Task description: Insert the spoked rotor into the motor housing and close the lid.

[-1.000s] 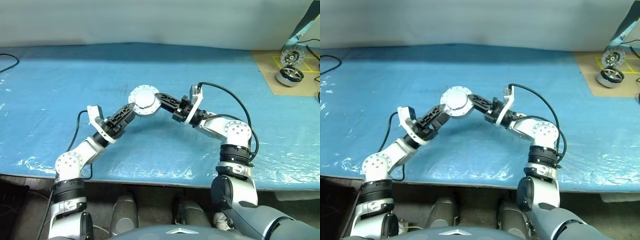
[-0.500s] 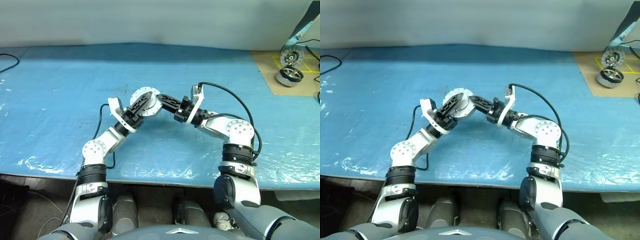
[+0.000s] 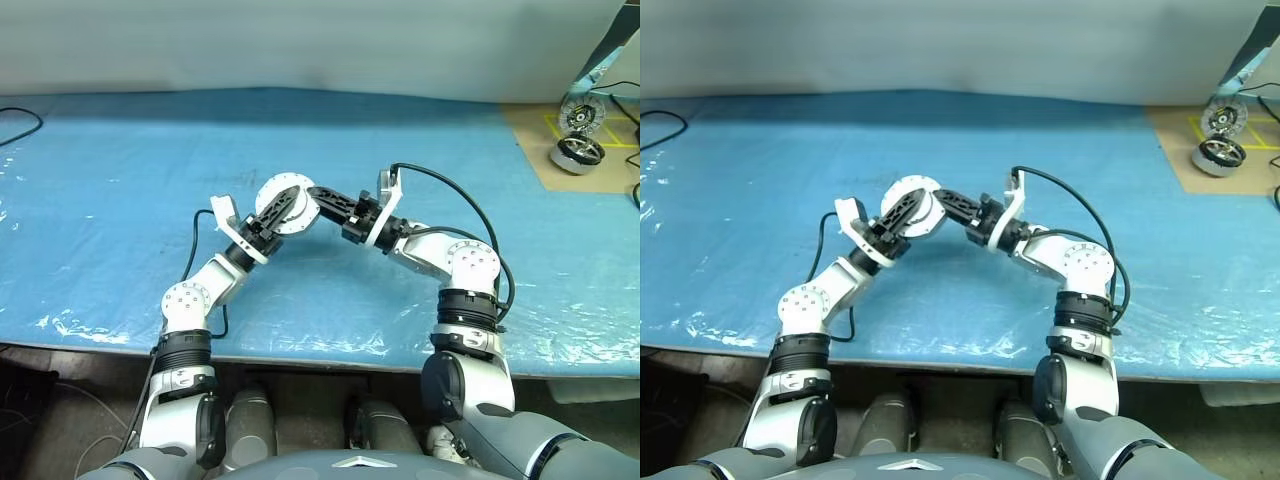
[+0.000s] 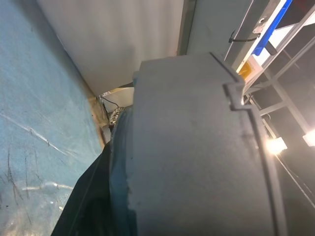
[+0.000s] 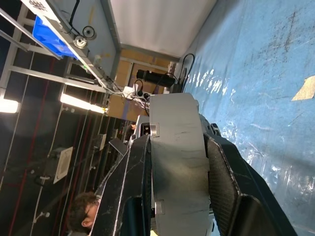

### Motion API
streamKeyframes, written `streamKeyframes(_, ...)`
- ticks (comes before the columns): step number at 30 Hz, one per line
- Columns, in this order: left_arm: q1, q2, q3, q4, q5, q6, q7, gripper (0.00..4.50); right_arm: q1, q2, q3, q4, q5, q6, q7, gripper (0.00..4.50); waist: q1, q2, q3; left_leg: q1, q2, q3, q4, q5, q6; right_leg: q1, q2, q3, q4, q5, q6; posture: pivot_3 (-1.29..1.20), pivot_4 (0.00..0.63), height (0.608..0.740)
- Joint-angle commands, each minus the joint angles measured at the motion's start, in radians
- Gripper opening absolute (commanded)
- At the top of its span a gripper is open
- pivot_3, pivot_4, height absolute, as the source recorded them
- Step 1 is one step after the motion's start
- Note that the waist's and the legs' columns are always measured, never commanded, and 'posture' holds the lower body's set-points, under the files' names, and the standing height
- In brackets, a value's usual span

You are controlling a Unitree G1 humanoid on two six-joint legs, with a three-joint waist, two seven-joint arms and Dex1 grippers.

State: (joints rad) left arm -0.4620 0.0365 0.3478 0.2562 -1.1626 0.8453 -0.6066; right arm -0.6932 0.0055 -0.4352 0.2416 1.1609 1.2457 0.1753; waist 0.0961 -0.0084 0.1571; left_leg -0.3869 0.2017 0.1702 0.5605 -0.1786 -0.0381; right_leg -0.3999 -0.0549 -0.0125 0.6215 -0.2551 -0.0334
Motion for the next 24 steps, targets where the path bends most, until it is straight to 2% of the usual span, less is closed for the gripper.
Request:
streamKeyframes(1,-0.033,0.020,-0.006,-0.025,0.053,-0.048,0.024,2.53,-0.030,0.012,-0.003,-0.039,0.017,-0.049,-0.025,1.16,0.000,0.000,0.000,0.000,0.000,0.000,0.000,0.000,0.000,0.000,0.000,0.000,0.000,0.000,0.000,0.00,0.150,0.740)
streamKeyframes(6,-0.074,0.012,0.017,-0.014,0.032,-0.072,0.024,2.53,-0.034,0.006,0.000,-0.024,0.022,-0.062,-0.040,1.16,0.000,0.000,0.000,0.000,0.000,0.000,0.000,0.000,0.000,0.000,0.000,0.000,0.000,0.000,0.000,0.00,0.150,0.740)
streamKeyframes(13,-0.112,0.005,0.044,0.014,0.038,-0.117,0.026,2.53,-0.028,-0.005,0.006,-0.020,0.062,-0.042,-0.029,3.57,-0.001,0.000,0.000,0.000,0.000,-0.001,0.000,0.000,0.000,0.000,0.000,0.000,0.000,0.000,0.000,0.00,0.150,0.740)
streamKeyframes(19,-0.133,0.041,0.088,0.043,0.067,-0.193,0.032,2.53,-0.022,-0.019,0.010,-0.029,0.045,-0.058,-0.038,3.57,-0.001,-0.001,0.000,-0.001,0.000,-0.001,0.000,0.000,0.000,0.000,0.000,-0.001,0.000,0.000,0.000,0.00,0.150,0.740)
streamKeyframes(22,-0.153,0.077,0.128,0.104,0.123,-0.292,0.061,2.53,0.001,-0.069,0.060,-0.072,-0.046,-0.100,-0.023,3.57,0.000,-0.001,0.000,-0.001,0.000,-0.002,0.001,0.000,0.000,0.000,0.000,-0.001,0.000,0.000,0.000,0.00,0.150,0.740)
streamKeyframes(24,-0.162,0.112,0.140,0.178,0.196,-0.377,0.082,2.53,0.036,-0.124,0.161,-0.110,-0.179,-0.162,-0.009,3.57,0.000,-0.001,0.001,-0.001,0.000,-0.002,0.001,0.000,0.000,0.000,0.000,-0.001,0.000,0.000,0.000,0.00,0.150,0.740)
